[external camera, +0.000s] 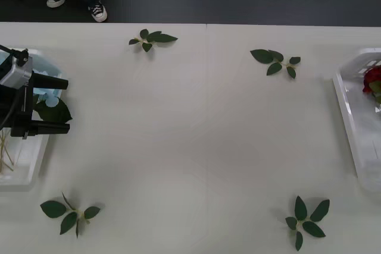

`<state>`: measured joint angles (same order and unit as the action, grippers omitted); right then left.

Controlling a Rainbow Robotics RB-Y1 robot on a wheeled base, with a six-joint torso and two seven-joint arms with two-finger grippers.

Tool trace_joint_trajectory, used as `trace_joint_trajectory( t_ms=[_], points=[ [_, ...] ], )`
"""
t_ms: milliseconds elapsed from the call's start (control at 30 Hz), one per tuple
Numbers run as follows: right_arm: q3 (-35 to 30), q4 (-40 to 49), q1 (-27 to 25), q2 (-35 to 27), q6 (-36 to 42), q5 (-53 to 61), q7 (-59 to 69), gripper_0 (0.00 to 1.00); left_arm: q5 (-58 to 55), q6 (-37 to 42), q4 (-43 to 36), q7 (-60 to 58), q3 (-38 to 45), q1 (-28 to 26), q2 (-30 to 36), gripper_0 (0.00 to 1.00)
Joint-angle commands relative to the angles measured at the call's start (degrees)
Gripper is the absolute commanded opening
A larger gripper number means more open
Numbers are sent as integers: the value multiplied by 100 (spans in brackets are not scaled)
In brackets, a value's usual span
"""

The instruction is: Put the red flowers into the right box and the blue flowers into the left box

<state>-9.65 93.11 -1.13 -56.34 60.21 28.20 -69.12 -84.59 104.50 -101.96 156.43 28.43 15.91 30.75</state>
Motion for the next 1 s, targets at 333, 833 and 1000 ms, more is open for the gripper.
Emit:
trace_joint_trajectory(
  t_ms=[333,833,1000],
  points=[
    [-230,234,165,-246,360,133,-251,84,-5,-26,-149,-143,127,158,142,100],
    [-1302,2589,438,589,3427,1302,-233,83,-5,-26,-149,-143,127,158,142,100],
    [-1047,3266,464,1600,3919,1478,-233,84,-5,-26,-149,-143,127,158,142,100]
  ],
)
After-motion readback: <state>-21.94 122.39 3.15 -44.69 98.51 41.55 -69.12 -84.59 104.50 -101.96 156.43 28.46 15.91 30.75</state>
